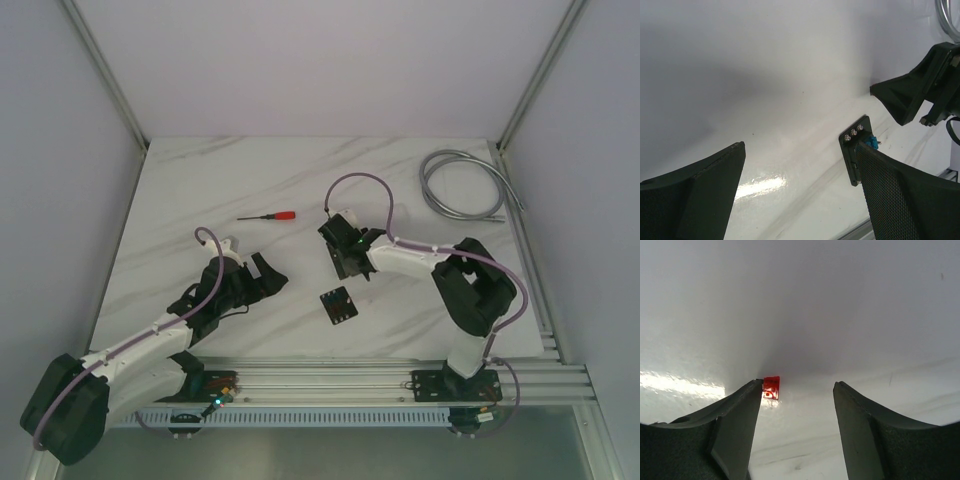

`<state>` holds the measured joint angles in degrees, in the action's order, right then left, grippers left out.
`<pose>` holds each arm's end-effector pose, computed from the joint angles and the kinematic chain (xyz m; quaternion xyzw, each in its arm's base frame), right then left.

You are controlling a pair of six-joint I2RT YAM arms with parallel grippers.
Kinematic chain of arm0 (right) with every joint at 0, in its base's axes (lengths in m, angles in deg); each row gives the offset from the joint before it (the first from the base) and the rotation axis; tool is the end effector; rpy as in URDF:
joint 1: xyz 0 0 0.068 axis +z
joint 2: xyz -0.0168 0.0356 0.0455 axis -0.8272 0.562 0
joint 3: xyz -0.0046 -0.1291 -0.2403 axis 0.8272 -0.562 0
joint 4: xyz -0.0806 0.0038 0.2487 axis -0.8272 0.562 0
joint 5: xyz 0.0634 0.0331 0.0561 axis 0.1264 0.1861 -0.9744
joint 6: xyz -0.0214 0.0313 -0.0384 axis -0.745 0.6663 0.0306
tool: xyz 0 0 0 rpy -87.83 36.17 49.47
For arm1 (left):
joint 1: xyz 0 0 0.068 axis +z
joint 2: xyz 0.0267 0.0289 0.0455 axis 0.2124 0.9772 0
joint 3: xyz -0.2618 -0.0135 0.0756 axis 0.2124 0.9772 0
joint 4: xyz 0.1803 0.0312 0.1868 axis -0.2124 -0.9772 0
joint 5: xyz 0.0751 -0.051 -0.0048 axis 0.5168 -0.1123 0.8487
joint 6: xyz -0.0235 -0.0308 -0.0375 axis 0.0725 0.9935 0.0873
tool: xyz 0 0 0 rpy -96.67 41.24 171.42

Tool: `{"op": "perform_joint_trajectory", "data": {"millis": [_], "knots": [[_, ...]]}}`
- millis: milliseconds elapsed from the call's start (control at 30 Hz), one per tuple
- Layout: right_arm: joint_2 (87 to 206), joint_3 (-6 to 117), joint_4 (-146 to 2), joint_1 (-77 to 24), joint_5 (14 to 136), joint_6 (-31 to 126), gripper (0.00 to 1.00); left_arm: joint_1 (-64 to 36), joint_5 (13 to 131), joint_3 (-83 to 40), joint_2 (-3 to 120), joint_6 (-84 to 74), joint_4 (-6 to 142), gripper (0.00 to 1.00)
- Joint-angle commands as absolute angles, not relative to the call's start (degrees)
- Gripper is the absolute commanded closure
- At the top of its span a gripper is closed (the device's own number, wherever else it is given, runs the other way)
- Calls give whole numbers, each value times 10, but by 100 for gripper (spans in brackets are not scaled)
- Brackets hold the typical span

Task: Snap on the fuse box
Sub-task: Pick up the fuse from the center of the board.

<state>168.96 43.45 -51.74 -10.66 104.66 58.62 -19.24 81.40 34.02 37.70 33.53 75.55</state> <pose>0.2638 0.2460 0.1668 -0.1774 0.9337 -0.0319 0.3095 0.1651 -0.1005 0.1739 -0.1457 0.8451 -0.3324 0.3925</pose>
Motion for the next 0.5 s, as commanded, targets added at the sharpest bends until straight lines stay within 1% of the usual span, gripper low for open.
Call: {"op": "perform_joint_trajectory", "data": {"millis": [0, 200, 233, 267, 467], "knots": [[1666, 400, -489, -114, 1065, 587, 34, -189, 808, 340, 372, 335, 750, 0], [1632, 373, -475, -126, 1080, 596, 34, -189, 808, 339, 372, 336, 750, 0], [1628, 370, -472, -129, 1082, 597, 30, -190, 807, 339, 372, 336, 750, 0], [1625, 365, -469, -132, 1085, 599, 28, -190, 807, 338, 374, 336, 750, 0], [1598, 356, -456, -137, 1092, 634, 27, -189, 806, 338, 375, 336, 750, 0]]}}
